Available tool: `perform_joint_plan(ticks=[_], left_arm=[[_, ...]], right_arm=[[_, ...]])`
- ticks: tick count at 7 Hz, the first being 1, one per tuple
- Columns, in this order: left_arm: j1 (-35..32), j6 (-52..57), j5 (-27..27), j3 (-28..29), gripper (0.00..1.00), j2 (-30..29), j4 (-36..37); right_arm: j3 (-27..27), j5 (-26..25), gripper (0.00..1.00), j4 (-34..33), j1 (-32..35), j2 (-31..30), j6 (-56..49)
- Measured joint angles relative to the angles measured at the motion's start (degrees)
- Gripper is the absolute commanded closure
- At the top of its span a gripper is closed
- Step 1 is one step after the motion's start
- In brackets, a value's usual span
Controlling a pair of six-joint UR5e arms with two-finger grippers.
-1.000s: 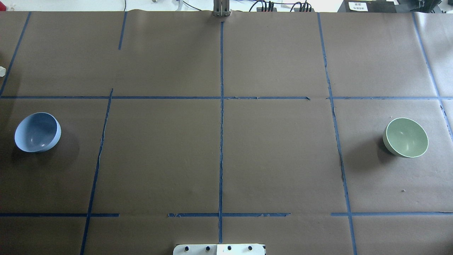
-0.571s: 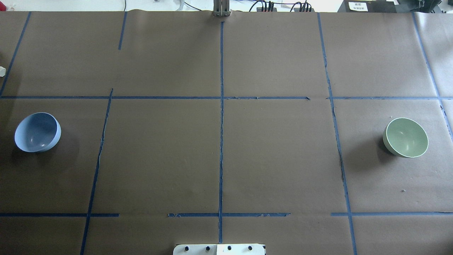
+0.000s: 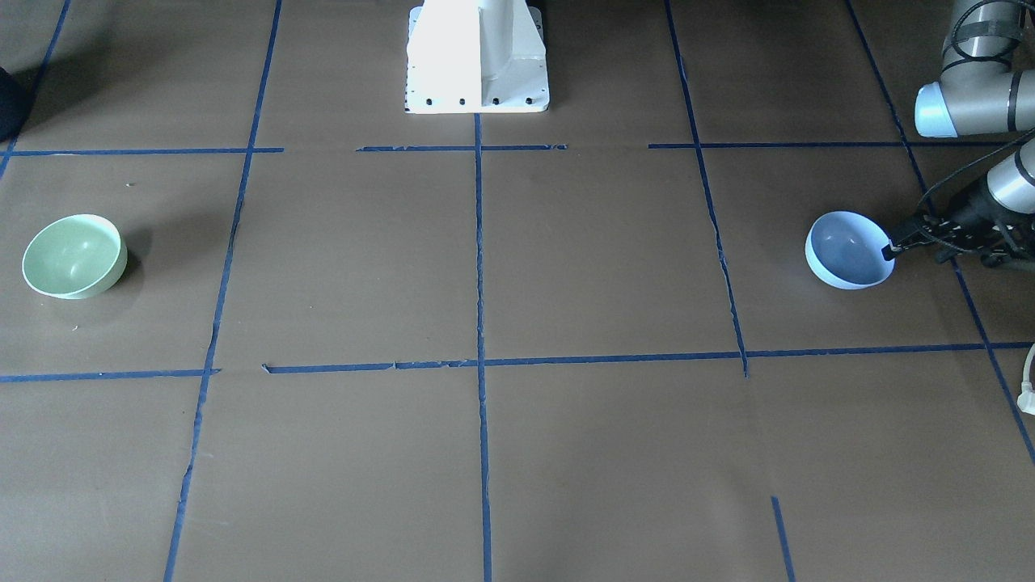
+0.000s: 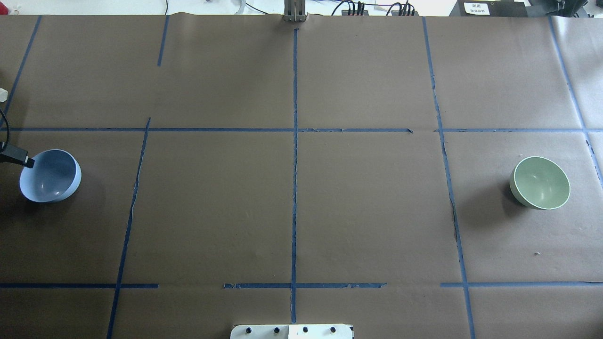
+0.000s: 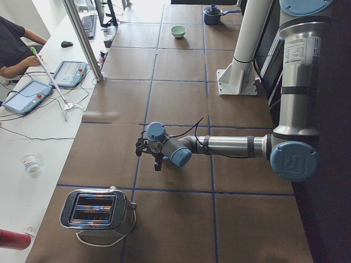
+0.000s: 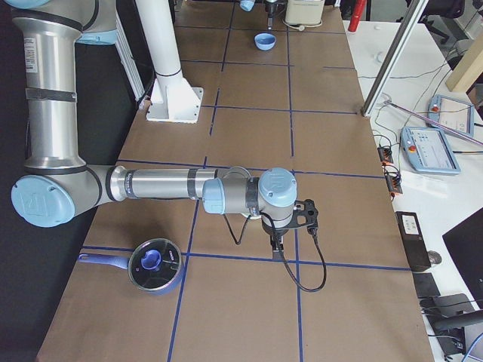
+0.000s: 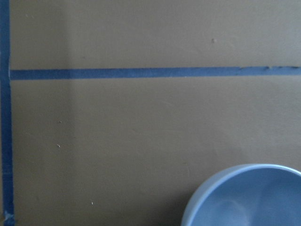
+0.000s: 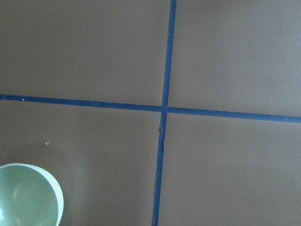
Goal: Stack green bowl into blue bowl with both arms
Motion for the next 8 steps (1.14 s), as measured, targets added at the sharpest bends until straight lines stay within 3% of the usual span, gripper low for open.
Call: perform_joint_plan(ticks=[2, 3, 5, 8], left_arm=[[1.52, -2.50, 0.89, 1.15, 0.78, -0.17, -2.67], [1.70, -2.74, 0.79, 1.12, 0.93, -0.24, -2.82], [2.11, -2.87, -0.08, 1.02, 1.00, -0.34, -2.73], [2.52, -3.80, -6.28, -2.12, 1.00, 0.06, -2.22]], right_arm=[[0.04, 0.16, 0.00, -0.08, 0.00, 0.00, 0.18], [0.07, 0.21, 0.00, -0.14, 0.00, 0.00, 0.30], [0.03, 0.22, 0.00, -0.17, 0.00, 0.00, 0.38], [-0.06, 0.26, 0.00, -0.17, 0.00, 0.00, 0.39]])
